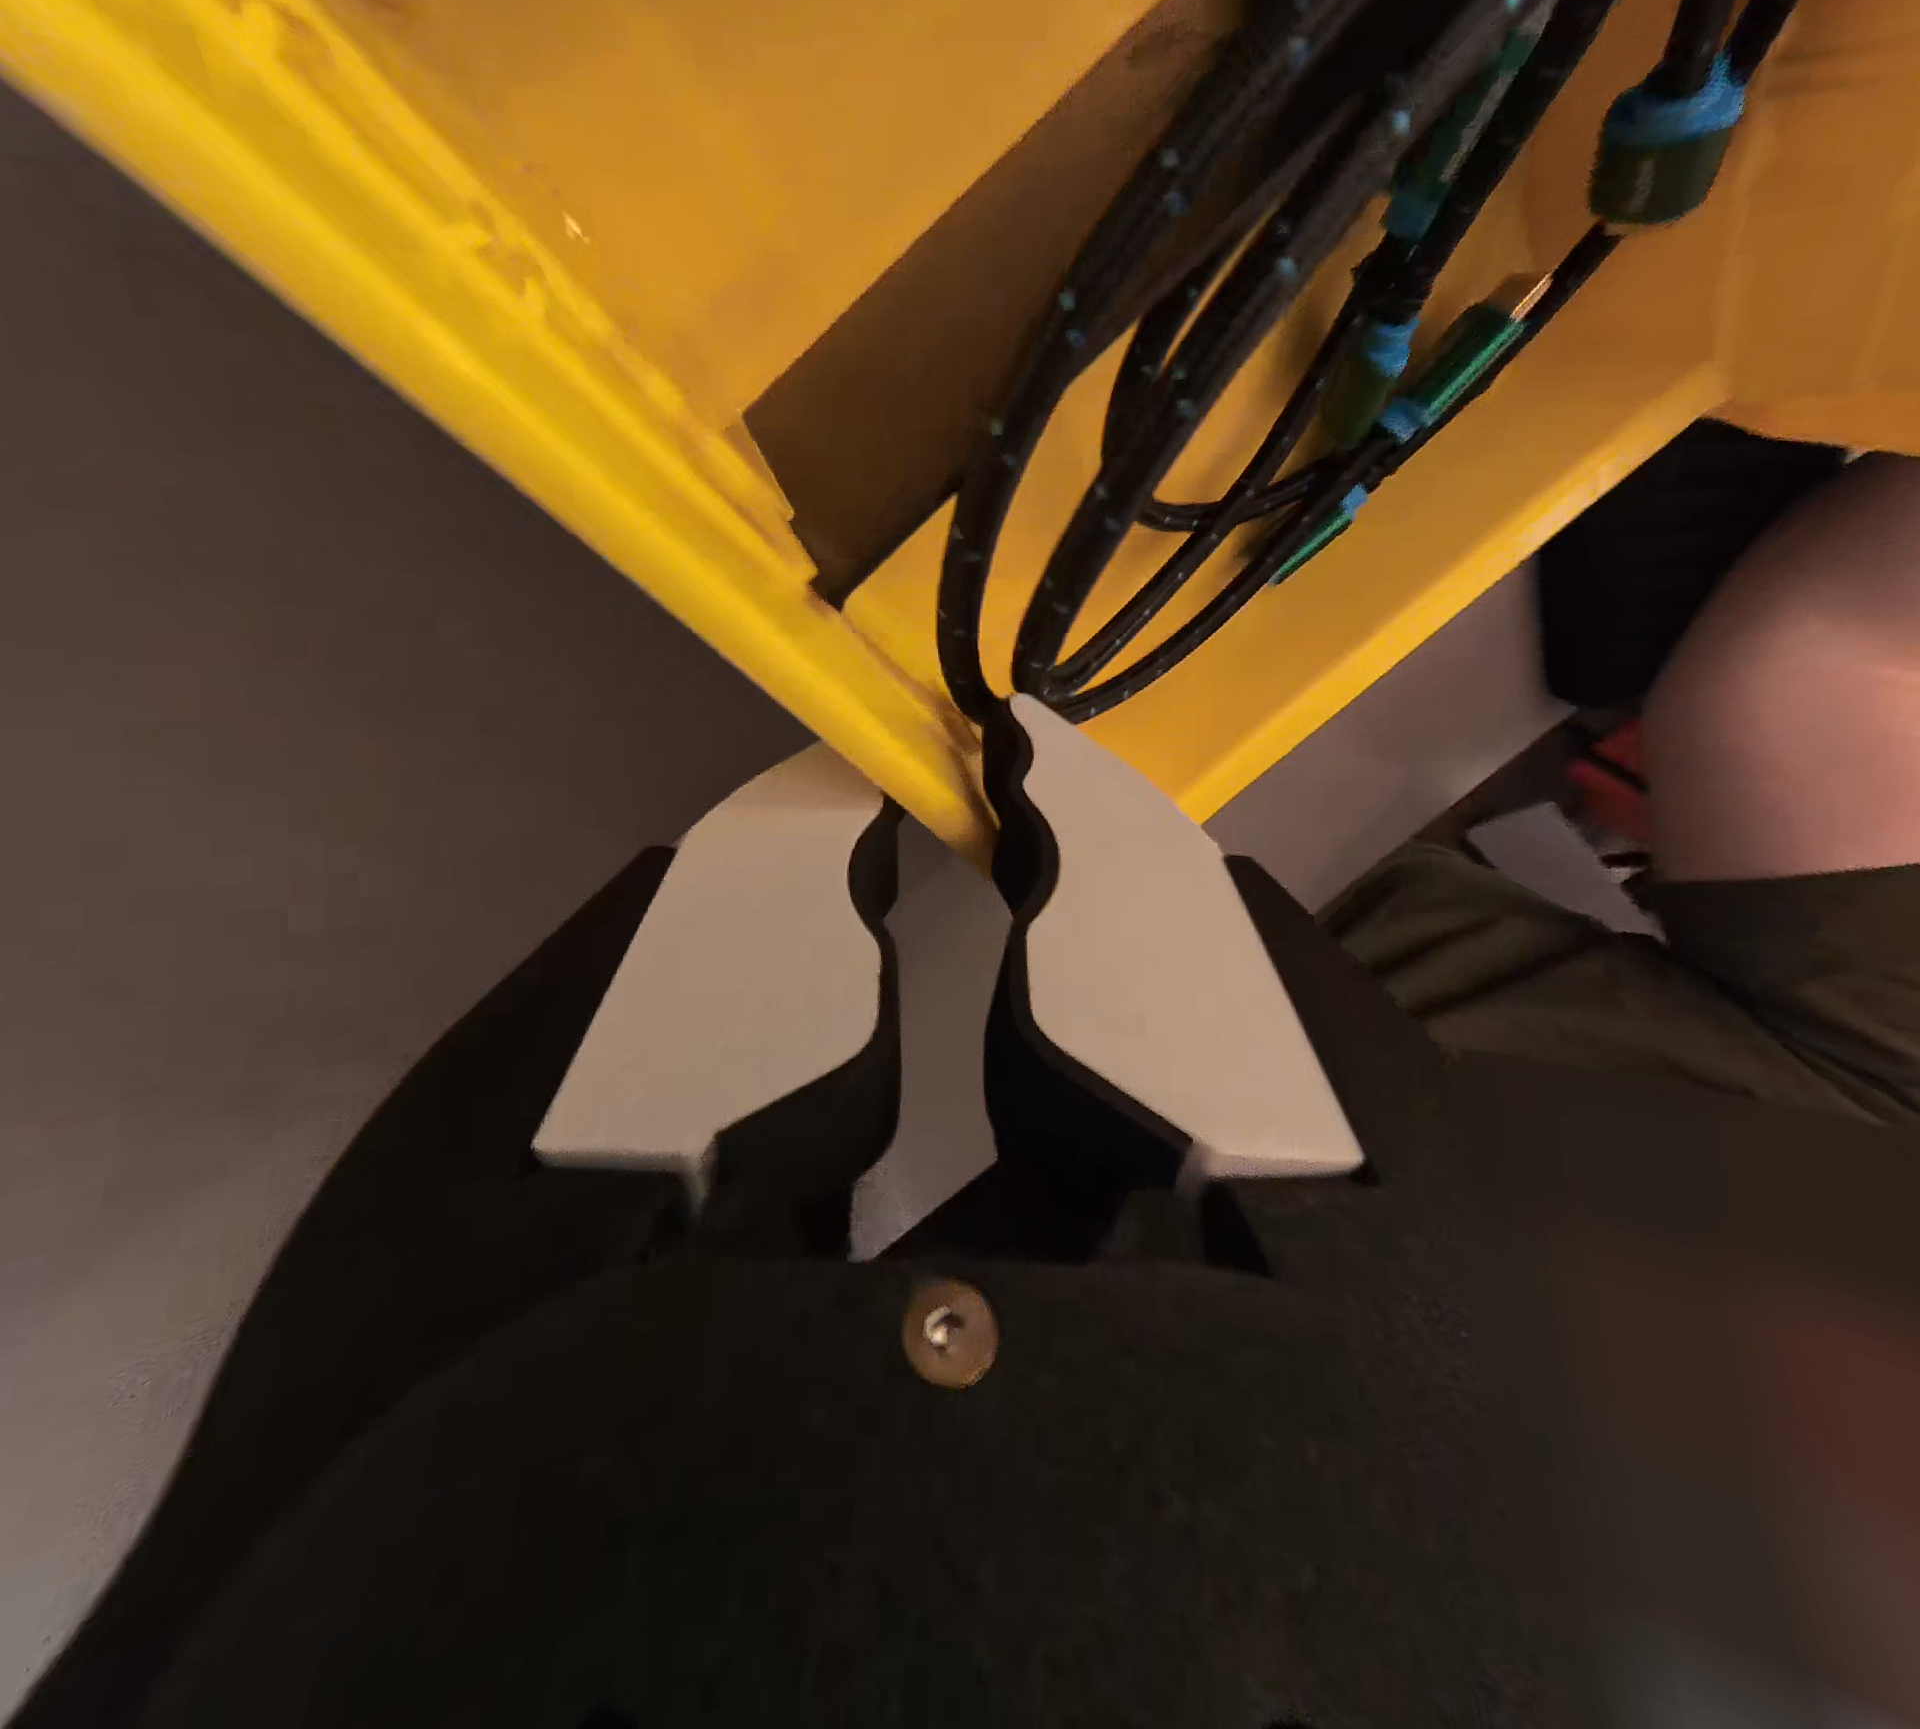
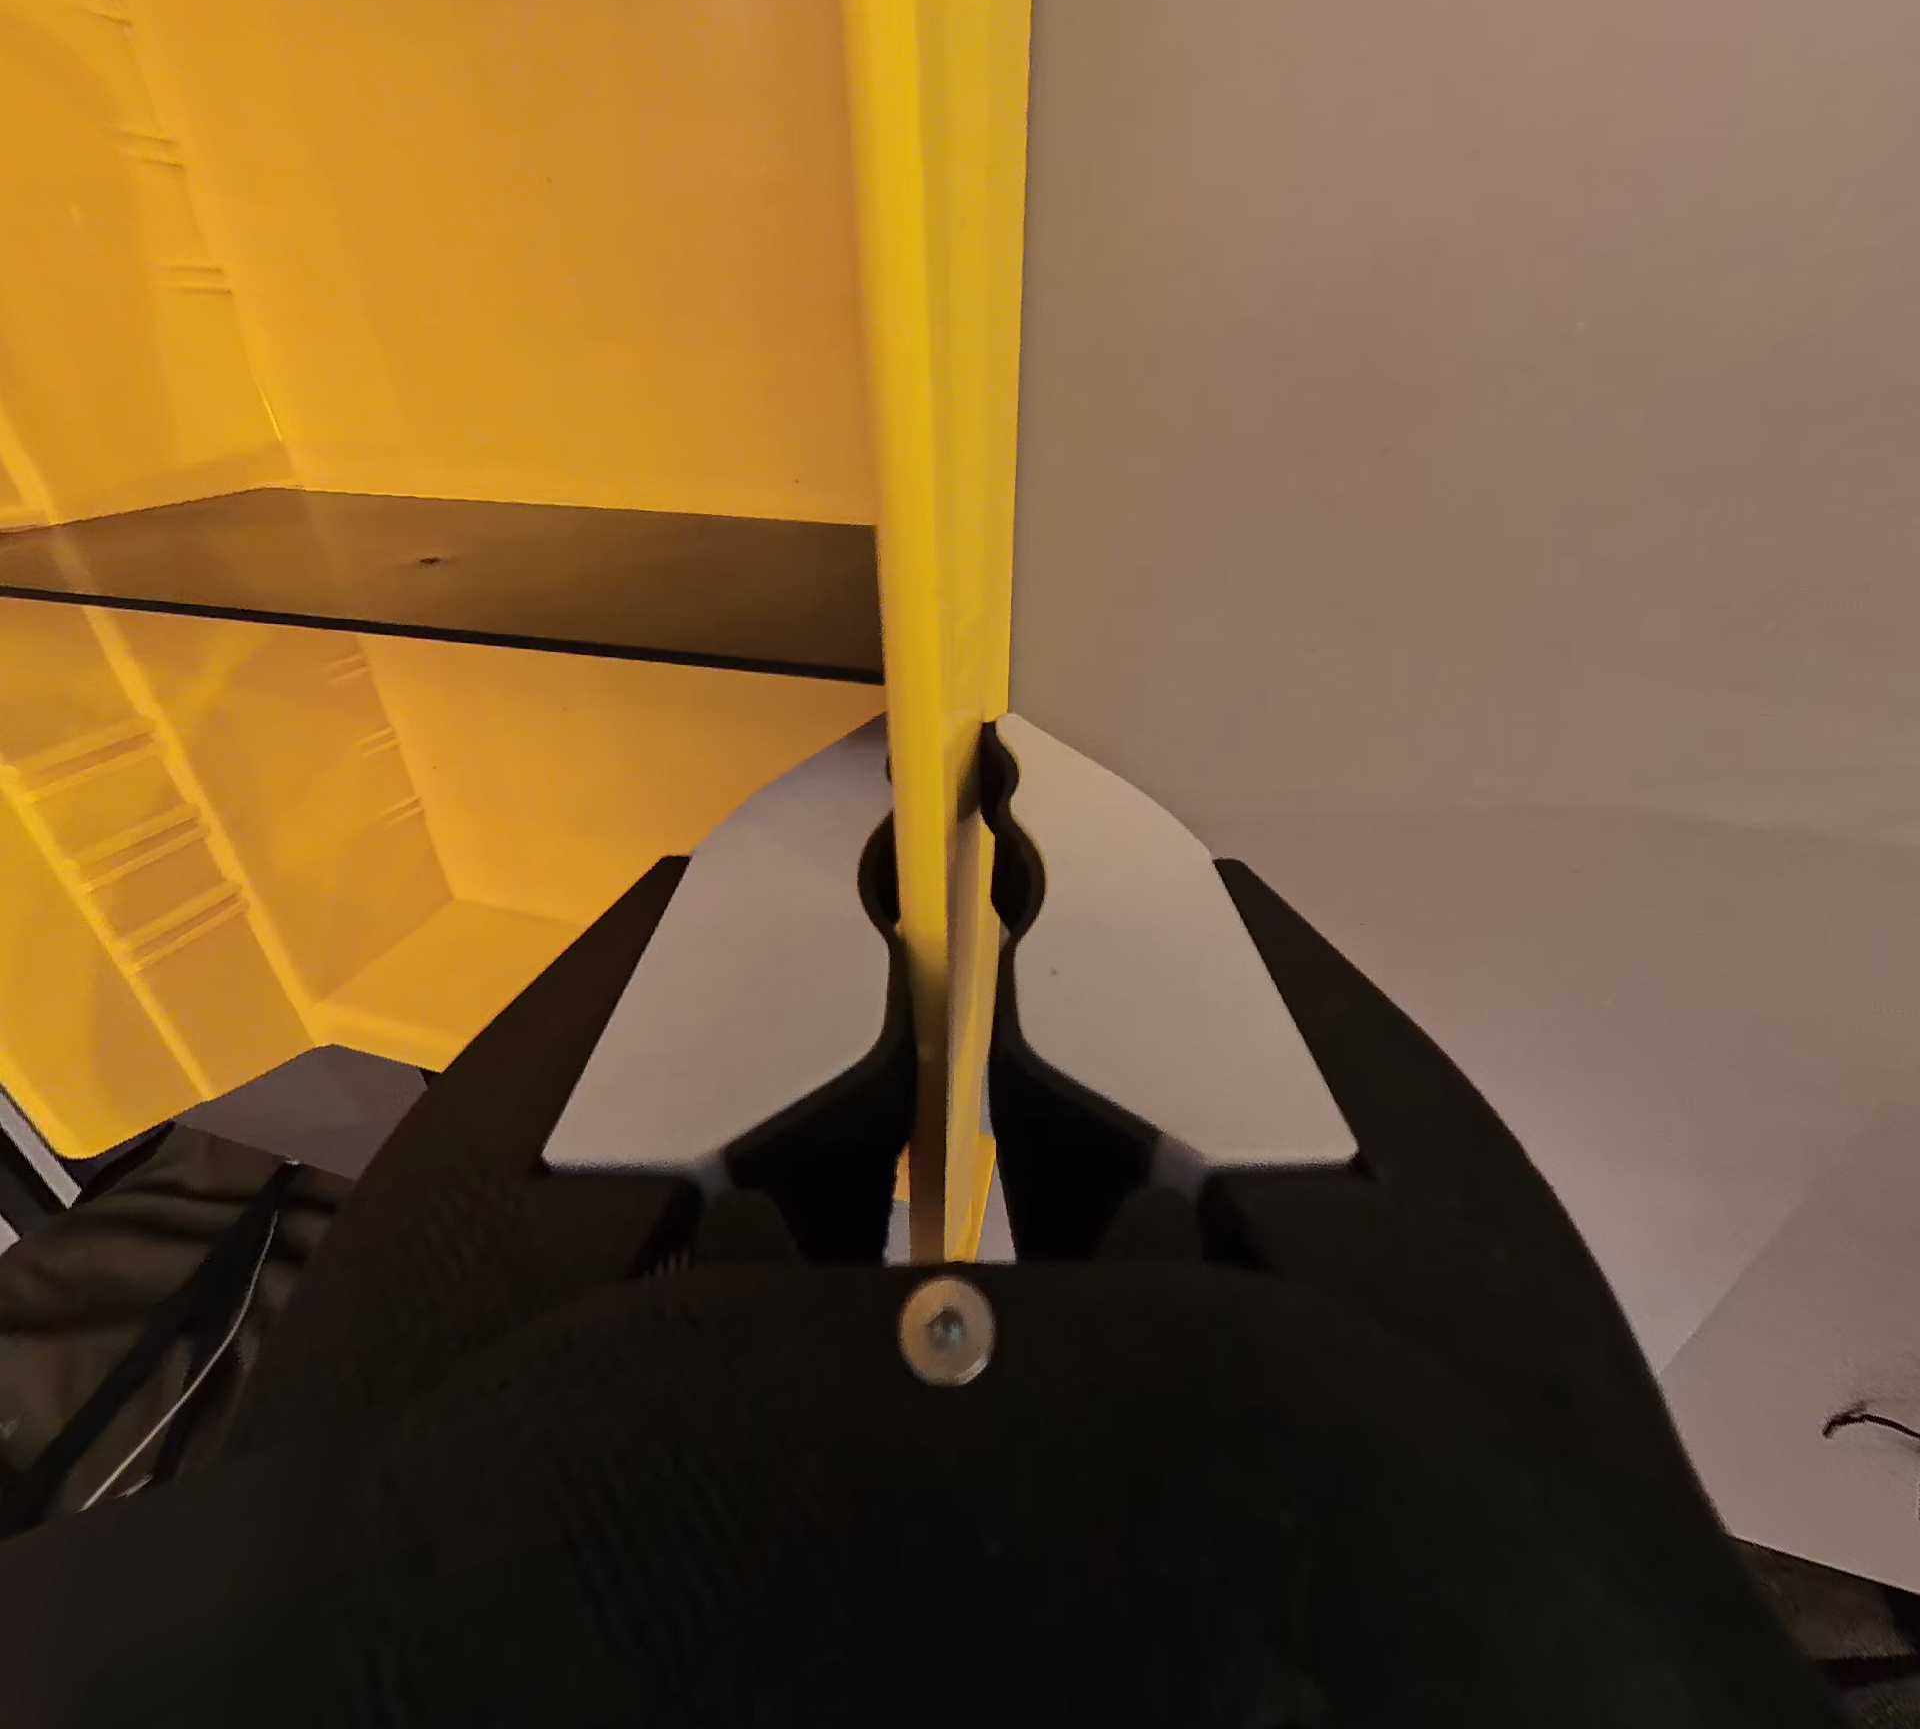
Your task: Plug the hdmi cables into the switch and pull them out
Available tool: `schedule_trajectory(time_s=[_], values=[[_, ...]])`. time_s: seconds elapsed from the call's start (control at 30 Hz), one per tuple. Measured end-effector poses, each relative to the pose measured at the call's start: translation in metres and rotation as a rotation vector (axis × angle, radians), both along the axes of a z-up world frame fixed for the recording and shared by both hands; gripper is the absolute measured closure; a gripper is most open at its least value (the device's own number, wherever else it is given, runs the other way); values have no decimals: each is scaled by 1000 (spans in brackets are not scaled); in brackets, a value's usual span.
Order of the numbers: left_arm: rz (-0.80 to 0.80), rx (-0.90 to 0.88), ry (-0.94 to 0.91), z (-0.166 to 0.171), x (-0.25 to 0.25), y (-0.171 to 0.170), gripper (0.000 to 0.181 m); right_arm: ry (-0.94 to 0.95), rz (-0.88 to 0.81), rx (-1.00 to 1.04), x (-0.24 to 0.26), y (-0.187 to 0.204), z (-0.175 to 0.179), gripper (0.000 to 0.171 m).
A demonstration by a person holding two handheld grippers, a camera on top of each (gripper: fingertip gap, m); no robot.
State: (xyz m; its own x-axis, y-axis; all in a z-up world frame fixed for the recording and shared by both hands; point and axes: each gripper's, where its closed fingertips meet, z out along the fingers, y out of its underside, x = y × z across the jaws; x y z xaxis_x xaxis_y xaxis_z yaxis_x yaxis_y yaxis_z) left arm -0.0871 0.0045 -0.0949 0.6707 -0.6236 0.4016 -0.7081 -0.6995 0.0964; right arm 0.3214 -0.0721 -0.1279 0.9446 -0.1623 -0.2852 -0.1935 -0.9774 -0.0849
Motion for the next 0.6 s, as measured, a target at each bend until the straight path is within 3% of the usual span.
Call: schedule_trajectory(time_s=[0.13,0.23,0.6], values=[[56,43,9,0,-35,21,172,10,3,0,-2,0,0,160],[182,32,-27,1,-69,37,172,13,3,2,-4,2,0,160],[538,111,-70,4,-236,75,168,-2,58,-36,-50,27,0,161]])
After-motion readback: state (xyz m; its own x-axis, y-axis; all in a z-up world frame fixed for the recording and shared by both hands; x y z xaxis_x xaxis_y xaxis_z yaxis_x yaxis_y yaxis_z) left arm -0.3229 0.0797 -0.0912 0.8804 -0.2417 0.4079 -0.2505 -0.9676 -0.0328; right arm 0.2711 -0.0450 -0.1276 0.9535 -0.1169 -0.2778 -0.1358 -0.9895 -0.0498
